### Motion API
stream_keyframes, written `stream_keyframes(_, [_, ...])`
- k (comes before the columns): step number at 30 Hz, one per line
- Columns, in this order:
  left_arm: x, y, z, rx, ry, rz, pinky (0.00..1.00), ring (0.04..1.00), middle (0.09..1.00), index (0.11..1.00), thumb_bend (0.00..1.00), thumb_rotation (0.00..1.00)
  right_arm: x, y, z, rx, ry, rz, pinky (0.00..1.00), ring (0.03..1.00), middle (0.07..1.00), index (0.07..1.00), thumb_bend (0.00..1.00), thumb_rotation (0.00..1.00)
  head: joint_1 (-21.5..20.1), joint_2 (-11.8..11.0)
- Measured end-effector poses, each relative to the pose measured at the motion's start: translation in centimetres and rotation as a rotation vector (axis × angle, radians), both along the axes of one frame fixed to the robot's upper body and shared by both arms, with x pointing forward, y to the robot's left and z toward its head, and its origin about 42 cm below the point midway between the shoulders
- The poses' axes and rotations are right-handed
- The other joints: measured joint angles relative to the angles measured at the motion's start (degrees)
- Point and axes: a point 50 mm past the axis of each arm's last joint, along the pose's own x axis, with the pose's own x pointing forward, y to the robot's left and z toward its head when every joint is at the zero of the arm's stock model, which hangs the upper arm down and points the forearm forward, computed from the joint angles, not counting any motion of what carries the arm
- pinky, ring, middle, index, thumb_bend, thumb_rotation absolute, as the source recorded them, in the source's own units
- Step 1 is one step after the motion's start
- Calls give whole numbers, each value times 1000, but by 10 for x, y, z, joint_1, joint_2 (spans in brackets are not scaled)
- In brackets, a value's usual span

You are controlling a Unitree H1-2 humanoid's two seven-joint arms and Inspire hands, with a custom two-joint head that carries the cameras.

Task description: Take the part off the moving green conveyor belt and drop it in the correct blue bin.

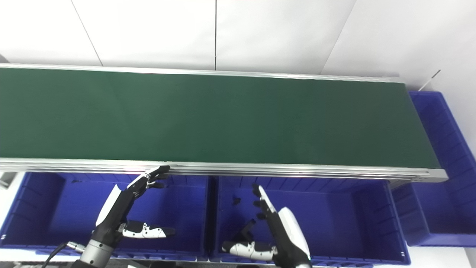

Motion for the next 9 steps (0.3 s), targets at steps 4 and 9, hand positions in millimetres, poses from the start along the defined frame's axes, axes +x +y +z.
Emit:
stream_keyframes(4, [-10,-1,-8,7,41,-4,721,813,862,839,782,193,-4,-3,-11,1,32,13,756,879,945,990,777,228,2,-24])
stream_keyframes(9, [-19,-4,-12,5,65,-13,722,809,867,838,794,205,-11,-8,-20,13,50,14,758,883,947,987,774,200,8,-55])
